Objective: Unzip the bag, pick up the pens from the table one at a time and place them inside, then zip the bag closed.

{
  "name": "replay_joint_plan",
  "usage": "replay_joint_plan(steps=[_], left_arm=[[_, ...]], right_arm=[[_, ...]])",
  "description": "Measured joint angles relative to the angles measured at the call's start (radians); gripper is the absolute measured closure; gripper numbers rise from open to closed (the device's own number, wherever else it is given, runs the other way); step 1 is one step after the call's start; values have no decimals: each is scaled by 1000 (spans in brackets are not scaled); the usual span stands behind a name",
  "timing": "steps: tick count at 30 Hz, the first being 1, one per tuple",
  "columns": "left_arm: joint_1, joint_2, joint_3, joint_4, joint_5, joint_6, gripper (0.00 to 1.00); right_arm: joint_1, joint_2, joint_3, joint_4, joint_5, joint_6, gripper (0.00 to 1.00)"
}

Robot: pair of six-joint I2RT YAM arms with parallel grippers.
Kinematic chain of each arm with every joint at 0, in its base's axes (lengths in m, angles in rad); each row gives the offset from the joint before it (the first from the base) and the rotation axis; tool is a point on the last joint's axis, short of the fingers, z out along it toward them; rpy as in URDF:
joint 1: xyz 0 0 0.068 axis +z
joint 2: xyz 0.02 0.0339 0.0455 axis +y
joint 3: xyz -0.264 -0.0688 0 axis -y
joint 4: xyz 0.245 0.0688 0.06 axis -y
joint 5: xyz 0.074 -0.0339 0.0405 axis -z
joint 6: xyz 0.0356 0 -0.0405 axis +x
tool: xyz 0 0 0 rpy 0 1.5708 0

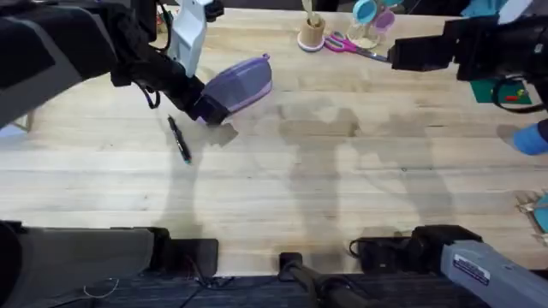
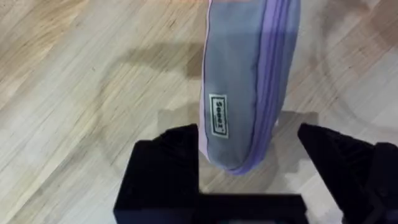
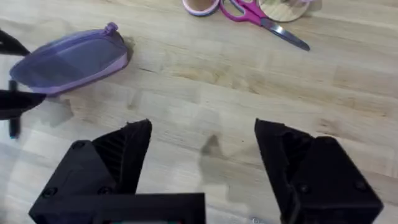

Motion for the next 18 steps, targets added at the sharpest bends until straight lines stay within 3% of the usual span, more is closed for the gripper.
replay_joint_plan(steps=[3,10,14,15,18], left_arm=[[0,0,0,-1,-7,-4,96],[0,-13,8,-11,-23,-8,452],[3,-32,15,-14,-29,-11,881],[2,-32,15,-15,-29,-8,937],[3,-32,15,-20,-29,-7,957]], right_arm=[[0,0,0,0,0,0,5],[0,0,0,0,0,0,5],[0,0,0,2,0,0,6],[0,0,0,6,0,0,6],[0,0,0,31,-19,5,6]])
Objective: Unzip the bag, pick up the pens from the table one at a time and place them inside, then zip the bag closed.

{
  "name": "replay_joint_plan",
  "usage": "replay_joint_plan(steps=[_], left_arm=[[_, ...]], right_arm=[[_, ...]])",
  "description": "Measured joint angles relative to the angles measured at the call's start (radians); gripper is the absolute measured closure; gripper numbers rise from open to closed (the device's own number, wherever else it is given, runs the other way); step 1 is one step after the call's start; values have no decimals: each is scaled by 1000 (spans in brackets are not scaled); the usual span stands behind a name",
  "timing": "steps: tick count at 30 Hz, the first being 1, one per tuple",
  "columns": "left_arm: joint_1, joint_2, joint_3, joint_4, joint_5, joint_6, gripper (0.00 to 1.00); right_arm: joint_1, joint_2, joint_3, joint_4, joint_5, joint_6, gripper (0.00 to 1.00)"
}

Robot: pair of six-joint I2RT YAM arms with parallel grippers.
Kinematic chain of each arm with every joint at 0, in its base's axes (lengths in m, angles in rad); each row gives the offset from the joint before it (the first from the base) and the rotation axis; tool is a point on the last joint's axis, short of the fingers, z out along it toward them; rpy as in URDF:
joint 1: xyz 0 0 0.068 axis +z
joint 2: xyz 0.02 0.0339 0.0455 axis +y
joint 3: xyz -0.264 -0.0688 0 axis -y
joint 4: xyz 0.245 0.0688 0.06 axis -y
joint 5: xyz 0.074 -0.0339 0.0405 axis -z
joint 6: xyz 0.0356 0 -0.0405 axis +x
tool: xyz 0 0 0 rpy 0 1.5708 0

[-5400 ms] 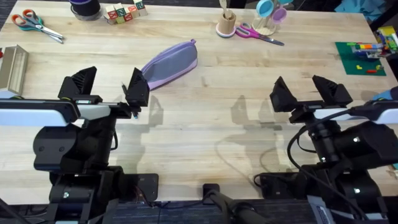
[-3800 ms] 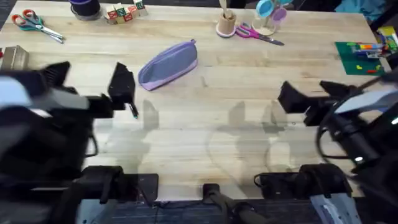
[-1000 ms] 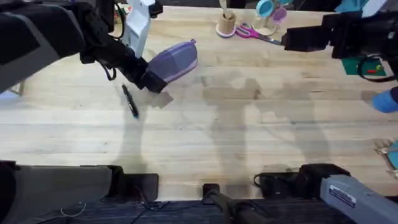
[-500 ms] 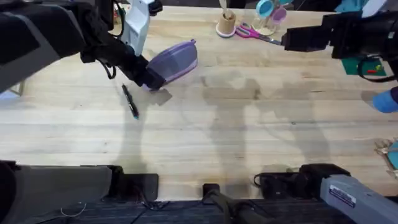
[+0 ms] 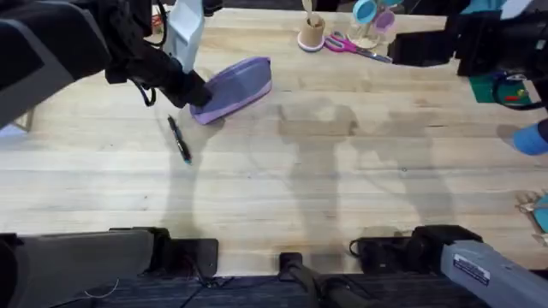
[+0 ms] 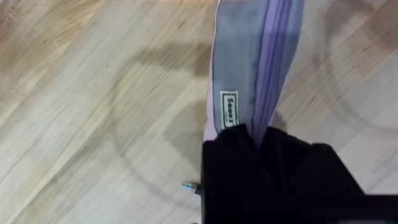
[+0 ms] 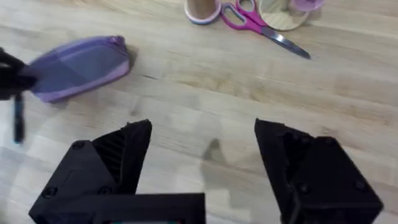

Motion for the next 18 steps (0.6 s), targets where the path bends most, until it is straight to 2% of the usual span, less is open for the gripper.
replay_joint_plan(steps=[4,7,8,14,18], left_arm=[[0,0,0,-2,0,0,957],[0,0,0,-2,0,0,958],[0,0,0,-2,0,0,958],[0,0,0,-5,0,0,958],[0,0,0,-5,0,0,958]], right_arm=[[-1,0,0,51,-106,-32,6],[8,6,0,95,-211,-118,6],[33,31,3,142,-280,-194,6],[109,116,6,161,-330,-381,6],[162,195,6,162,-333,-621,6]])
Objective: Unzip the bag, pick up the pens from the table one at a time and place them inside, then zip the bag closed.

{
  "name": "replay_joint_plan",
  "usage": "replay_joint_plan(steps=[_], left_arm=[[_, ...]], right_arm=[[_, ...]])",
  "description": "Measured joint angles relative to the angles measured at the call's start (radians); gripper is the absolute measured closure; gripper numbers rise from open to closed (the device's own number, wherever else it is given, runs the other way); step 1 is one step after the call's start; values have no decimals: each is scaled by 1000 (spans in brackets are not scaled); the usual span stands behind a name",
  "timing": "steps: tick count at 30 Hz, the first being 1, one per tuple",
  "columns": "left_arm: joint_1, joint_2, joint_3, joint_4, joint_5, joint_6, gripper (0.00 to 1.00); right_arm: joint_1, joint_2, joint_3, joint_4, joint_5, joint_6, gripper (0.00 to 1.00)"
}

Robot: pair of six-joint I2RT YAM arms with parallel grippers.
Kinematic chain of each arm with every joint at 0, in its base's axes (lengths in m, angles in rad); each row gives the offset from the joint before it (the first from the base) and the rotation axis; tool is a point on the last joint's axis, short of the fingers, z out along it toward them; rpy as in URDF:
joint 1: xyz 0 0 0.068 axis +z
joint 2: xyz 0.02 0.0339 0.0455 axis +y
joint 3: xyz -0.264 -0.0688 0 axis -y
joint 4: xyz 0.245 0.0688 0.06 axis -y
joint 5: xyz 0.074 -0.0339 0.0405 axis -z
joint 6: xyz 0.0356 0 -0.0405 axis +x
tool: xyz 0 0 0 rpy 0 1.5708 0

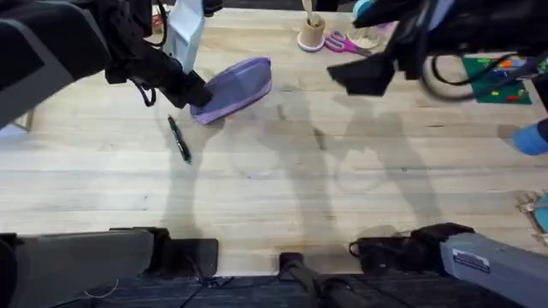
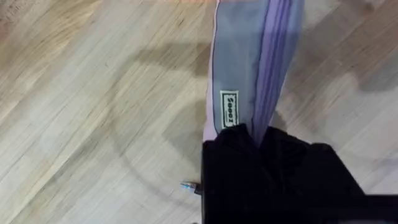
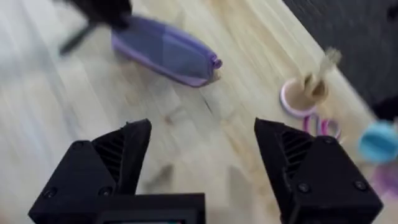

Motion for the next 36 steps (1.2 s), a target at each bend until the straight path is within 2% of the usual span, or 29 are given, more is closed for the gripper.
replay_joint_plan(steps=[6,9,12,15,18,23,31,36], left_arm=[[0,0,0,0,0,0,958],[0,0,0,0,0,0,958],[0,0,0,0,0,0,958],[0,0,0,0,0,0,958],[0,0,0,0,0,0,958],[0,0,0,0,0,0,958],[0,0,0,0,0,0,959],[0,0,0,0,0,0,959]], right_arm=[[27,87,0,39,36,-454,6],[29,107,0,38,39,-585,6],[35,123,0,57,3,-651,6],[39,159,1,157,-47,-599,7],[40,215,12,267,-66,-411,9],[45,312,76,292,-74,-214,10],[78,454,202,293,-81,-134,11],[79,528,229,286,-84,-130,11]])
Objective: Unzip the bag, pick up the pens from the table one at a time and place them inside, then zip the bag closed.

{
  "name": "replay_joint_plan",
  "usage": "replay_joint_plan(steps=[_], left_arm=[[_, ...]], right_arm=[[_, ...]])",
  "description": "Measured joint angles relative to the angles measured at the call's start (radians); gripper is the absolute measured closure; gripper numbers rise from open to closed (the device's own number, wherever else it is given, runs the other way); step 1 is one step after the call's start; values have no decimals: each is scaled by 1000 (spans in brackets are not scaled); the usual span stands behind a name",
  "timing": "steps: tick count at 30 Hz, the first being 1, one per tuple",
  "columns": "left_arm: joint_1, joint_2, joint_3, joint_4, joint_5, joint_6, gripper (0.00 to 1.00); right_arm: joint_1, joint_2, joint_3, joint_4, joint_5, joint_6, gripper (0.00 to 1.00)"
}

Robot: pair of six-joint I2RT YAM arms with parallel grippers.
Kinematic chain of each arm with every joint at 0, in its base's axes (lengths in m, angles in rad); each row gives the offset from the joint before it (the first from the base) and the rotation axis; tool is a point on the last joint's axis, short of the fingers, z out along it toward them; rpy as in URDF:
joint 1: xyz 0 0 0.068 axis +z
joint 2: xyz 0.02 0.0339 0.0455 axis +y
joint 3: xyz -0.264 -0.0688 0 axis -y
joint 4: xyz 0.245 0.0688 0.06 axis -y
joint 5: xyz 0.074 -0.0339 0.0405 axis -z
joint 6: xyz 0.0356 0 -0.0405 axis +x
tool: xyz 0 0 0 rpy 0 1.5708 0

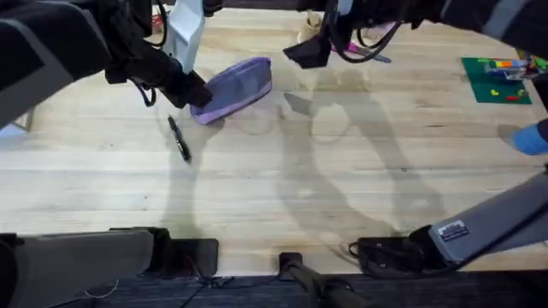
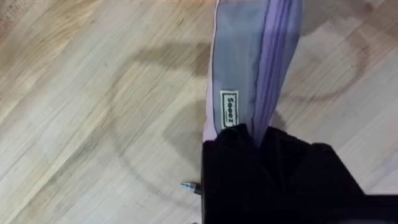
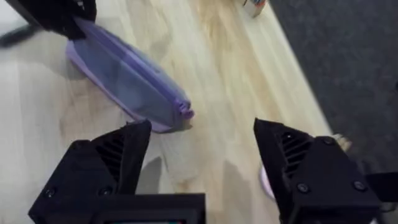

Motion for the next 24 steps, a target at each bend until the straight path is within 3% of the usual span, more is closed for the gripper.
replay_joint_plan(steps=[10,24], left_arm=[[0,0,0,1,0,0,959],[0,0,0,1,0,0,958]], right_arm=[[0,113,1,-16,-62,4,7],[5,115,1,3,-72,4,6]])
